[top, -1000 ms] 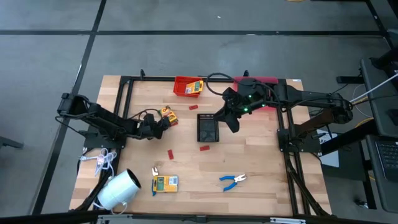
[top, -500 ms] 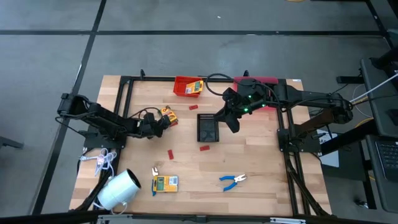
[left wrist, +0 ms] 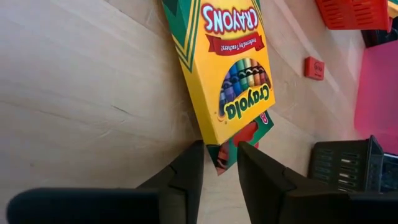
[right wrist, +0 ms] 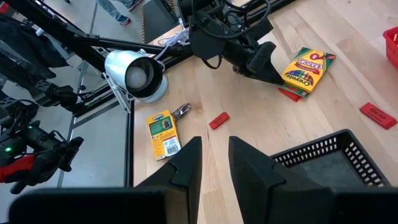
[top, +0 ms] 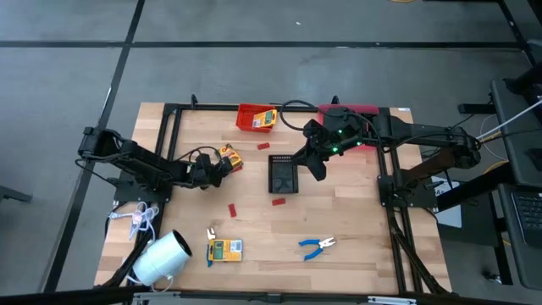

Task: Pick & Place School Supplies
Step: Put the yellow crayon box into the red bin

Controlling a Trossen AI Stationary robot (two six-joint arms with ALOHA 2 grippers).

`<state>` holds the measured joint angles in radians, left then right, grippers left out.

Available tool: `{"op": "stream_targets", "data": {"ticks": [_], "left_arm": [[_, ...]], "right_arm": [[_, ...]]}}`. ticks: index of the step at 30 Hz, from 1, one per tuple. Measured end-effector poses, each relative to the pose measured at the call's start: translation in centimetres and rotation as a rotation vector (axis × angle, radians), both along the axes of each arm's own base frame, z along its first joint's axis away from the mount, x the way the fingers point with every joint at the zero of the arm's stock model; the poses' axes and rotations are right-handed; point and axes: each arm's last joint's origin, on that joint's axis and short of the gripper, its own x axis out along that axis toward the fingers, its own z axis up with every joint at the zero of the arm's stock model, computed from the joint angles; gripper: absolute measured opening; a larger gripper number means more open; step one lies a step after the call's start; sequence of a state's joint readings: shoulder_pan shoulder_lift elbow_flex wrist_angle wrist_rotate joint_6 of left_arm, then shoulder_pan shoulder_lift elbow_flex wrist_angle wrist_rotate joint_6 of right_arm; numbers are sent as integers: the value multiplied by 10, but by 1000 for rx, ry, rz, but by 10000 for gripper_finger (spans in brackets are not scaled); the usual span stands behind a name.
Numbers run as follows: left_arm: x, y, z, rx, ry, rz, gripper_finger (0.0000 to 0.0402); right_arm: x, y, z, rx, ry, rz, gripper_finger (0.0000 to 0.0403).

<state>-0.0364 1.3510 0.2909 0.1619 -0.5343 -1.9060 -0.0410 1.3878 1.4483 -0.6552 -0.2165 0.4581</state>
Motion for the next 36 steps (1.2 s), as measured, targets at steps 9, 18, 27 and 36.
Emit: {"op": "stream_targets", "data": {"ticks": [9,18,27,36], "left_arm": [[0,0,0,0,-1,3,47],[0,-1,0,2,-5,-3,3],[7,-14,7,28,-107,-49,2],[14,-21,17,74,-248,-26,2]], "right_arm": [[0,0,-1,-10,8,-7,84],[-1,0,-2,-17,18,-10,84],[-1,3,-2,-36,19,-23,84],[-1,8,-2,-56,20,-41,84]]}}
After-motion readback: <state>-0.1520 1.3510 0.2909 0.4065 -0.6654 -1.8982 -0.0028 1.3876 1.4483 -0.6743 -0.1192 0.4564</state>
